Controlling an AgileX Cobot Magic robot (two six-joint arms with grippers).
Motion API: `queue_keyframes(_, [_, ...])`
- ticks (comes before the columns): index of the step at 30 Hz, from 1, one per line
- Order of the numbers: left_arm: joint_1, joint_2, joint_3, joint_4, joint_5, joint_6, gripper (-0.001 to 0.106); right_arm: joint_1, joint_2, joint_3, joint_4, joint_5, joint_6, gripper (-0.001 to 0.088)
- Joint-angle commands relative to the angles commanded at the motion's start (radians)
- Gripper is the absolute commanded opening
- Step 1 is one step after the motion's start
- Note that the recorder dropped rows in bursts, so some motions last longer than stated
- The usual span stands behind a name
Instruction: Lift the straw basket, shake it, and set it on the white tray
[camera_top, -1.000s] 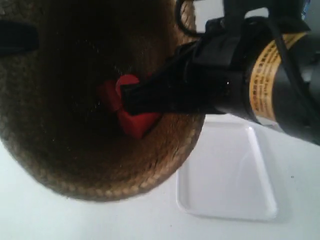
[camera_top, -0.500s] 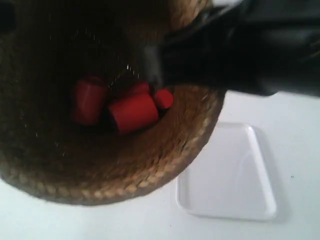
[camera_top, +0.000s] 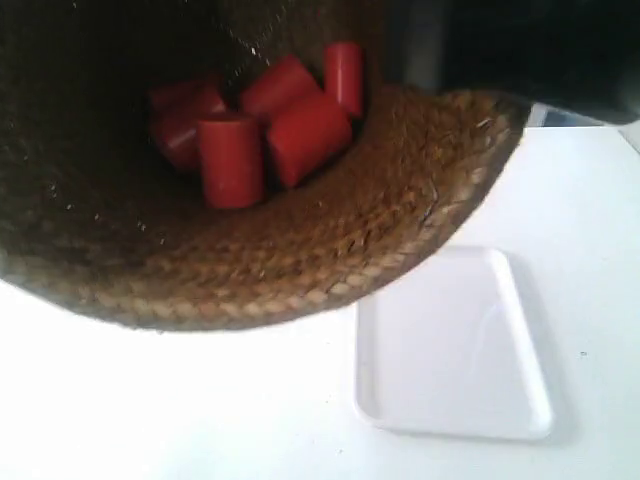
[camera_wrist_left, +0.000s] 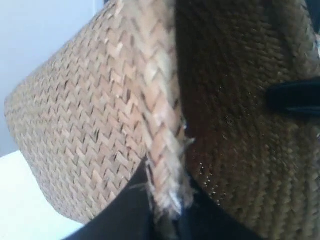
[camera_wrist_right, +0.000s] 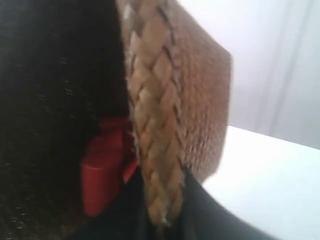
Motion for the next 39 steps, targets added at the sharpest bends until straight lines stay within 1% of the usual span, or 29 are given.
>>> queue_keyframes(1, [0.000,-0.007,-0.024,-0.005,0.042,0.000,0.000,0.013,-0.003,-0.036,0.054,0.005,-0.049,0.0000])
queue_keyframes(3, [0.000,-0.039,-0.106,-0.014,0.124,0.003,0.000,0.051,-0.046,-0.115,0.174,-0.031,-0.156,0.0000])
queue_keyframes(5, [0.000,-0.069,-0.176,-0.014,0.135,0.003,0.000,0.076,-0.095,-0.152,0.233,-0.089,-0.167,0.0000])
queue_keyframes(6, [0.000,-0.076,-0.180,0.005,0.122,0.024,0.000,0.081,-0.109,-0.144,0.216,-0.130,-0.165,0.0000])
queue_keyframes(7, [0.000,-0.073,-0.161,0.036,0.098,0.041,0.000,0.077,-0.104,-0.118,0.154,-0.148,-0.155,0.0000])
queue_keyframes(9, [0.000,-0.025,-0.060,0.058,0.032,0.033,0.000,0.043,-0.030,-0.037,-0.035,-0.098,-0.002,0.0000])
queue_keyframes(10, [0.000,0.003,-0.026,0.056,0.027,0.028,0.000,0.026,0.013,-0.020,-0.076,-0.065,0.041,0.0000])
queue_keyframes(11, [0.000,0.027,-0.011,0.056,0.063,-0.007,0.000,0.017,0.033,-0.033,-0.070,-0.017,0.032,0.0000])
queue_keyframes(13, [0.000,0.028,-0.050,0.040,0.149,-0.026,0.000,0.054,0.015,-0.103,0.039,0.021,-0.056,0.0000])
queue_keyframes(14, [0.000,0.010,-0.083,0.023,0.182,-0.019,0.000,0.080,-0.012,-0.146,0.101,0.007,-0.108,0.0000])
queue_keyframes(15, [0.000,-0.010,-0.121,0.008,0.190,-0.019,0.000,0.106,-0.045,-0.179,0.145,-0.020,-0.132,0.0000])
queue_keyframes(17, [0.000,-0.048,-0.174,0.004,0.169,-0.019,0.000,0.136,-0.103,-0.198,0.188,-0.081,-0.131,0.0000])
queue_keyframes(18, [0.000,-0.062,-0.179,0.025,0.143,0.000,0.000,0.139,-0.116,-0.179,0.177,-0.095,-0.131,0.0000])
queue_keyframes(19, [0.000,-0.062,-0.156,0.061,0.105,0.010,0.000,0.137,-0.106,-0.141,0.120,-0.089,-0.105,0.0000])
queue_keyframes(21, [0.000,-0.037,-0.080,0.074,0.048,-0.010,0.000,0.110,-0.037,-0.044,-0.008,-0.045,0.003,0.0000])
queue_keyframes(22, [0.000,-0.013,-0.048,0.074,0.044,-0.025,0.000,0.092,-0.005,-0.019,-0.046,-0.009,0.044,0.0000])
queue_keyframes(23, [0.000,-0.003,-0.041,0.078,0.063,-0.046,0.000,0.087,0.009,-0.023,-0.035,0.022,0.044,0.0000])
queue_keyframes(24, [0.000,-0.002,-0.050,0.073,0.094,-0.070,0.000,0.102,0.006,-0.046,0.011,0.032,0.031,0.0000])
queue_keyframes(26, [0.000,-0.024,-0.094,0.044,0.146,-0.072,0.000,0.142,-0.029,-0.105,0.105,0.002,-0.029,0.0000])
queue_keyframes(27, [0.000,-0.040,-0.128,0.031,0.156,-0.072,0.000,0.167,-0.061,-0.135,0.131,-0.028,-0.046,0.0000])
queue_keyframes(29, [0.000,-0.071,-0.178,0.031,0.149,-0.060,0.000,0.199,-0.112,-0.155,0.131,-0.079,-0.046,0.0000])
queue_keyframes(30, [0.000,-0.075,-0.172,0.065,0.134,-0.034,0.000,0.204,-0.126,-0.132,0.088,-0.096,-0.043,0.0000])
queue_keyframes(31, [0.000,-0.070,-0.149,0.089,0.122,-0.040,0.000,0.195,-0.114,-0.086,0.026,-0.086,-0.017,0.0000])
queue_keyframes(32, [0.000,-0.054,-0.114,0.093,0.114,-0.062,0.000,0.177,-0.082,-0.046,-0.037,-0.048,0.032,0.0000])
queue_keyframes(33, [0.000,-0.025,-0.062,0.093,0.112,-0.092,0.000,0.156,-0.046,-0.002,-0.082,-0.003,0.106,0.0000])
queue_keyframes(34, [0.000,-0.002,-0.039,0.098,0.122,-0.099,0.000,0.144,-0.019,0.004,-0.068,0.028,0.118,0.0000])
queue_keyframes(35, [0.000,0.009,-0.028,0.111,0.138,-0.099,0.000,0.141,-0.011,0.001,-0.025,0.040,0.107,0.0000])
queue_keyframes(37, [0.000,0.017,-0.030,0.110,0.152,-0.101,0.000,0.141,-0.015,-0.026,0.036,0.015,0.089,0.0000])
queue_keyframes(39, [0.000,0.017,-0.049,0.104,0.147,-0.101,0.000,0.141,-0.036,-0.046,0.042,0.003,0.064,0.0000])
